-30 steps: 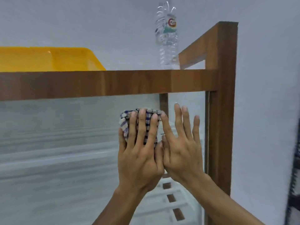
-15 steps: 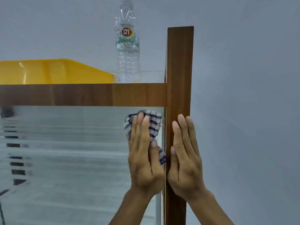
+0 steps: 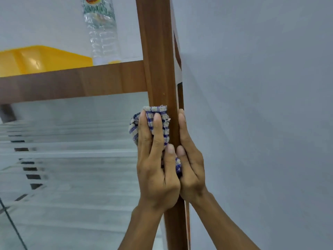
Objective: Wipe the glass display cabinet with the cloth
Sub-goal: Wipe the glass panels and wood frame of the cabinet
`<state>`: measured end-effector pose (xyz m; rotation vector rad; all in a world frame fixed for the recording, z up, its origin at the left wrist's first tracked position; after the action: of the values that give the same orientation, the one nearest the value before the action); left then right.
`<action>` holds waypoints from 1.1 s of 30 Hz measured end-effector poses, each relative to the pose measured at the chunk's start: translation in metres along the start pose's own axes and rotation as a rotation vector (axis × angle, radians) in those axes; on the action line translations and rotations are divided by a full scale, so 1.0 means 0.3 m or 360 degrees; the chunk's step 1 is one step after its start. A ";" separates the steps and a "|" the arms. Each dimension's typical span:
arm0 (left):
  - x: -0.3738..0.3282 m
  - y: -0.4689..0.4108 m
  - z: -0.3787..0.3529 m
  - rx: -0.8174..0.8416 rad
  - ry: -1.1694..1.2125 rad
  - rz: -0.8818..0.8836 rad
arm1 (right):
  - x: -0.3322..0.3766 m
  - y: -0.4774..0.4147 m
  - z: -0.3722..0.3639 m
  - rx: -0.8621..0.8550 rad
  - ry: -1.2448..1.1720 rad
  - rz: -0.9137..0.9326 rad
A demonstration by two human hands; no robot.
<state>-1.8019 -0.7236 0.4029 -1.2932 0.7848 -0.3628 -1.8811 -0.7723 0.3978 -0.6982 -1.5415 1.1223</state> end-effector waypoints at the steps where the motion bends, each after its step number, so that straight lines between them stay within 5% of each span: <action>1: -0.001 0.010 -0.003 -0.0008 -0.0025 0.0003 | -0.002 0.003 0.003 -0.0012 -0.0082 -0.0015; 11: -0.066 0.043 -0.048 -0.0298 -0.0587 0.0089 | -0.094 -0.052 0.023 0.0185 -0.0251 0.0272; 17: -0.087 0.092 -0.105 -0.0678 -0.0745 0.0292 | -0.140 -0.033 -0.004 0.0282 -0.0488 0.0136; 33: -0.093 0.116 -0.135 -0.0946 -0.1192 0.0263 | -0.192 -0.047 0.020 0.0311 -0.0687 0.0180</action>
<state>-1.8558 -0.7252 0.3760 -1.7365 0.3469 0.5161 -1.8694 -0.8299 0.3873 -0.4309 -1.7315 1.5609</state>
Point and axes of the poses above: each hand's wrist, its own y-axis away from the middle knuckle, its own z-axis out of the back of the hand, x = y × z, the point moved 7 cm from there along -y, towards the middle knuckle, and after that the axes turned 1 degree about -y, right-handed, at the moved point
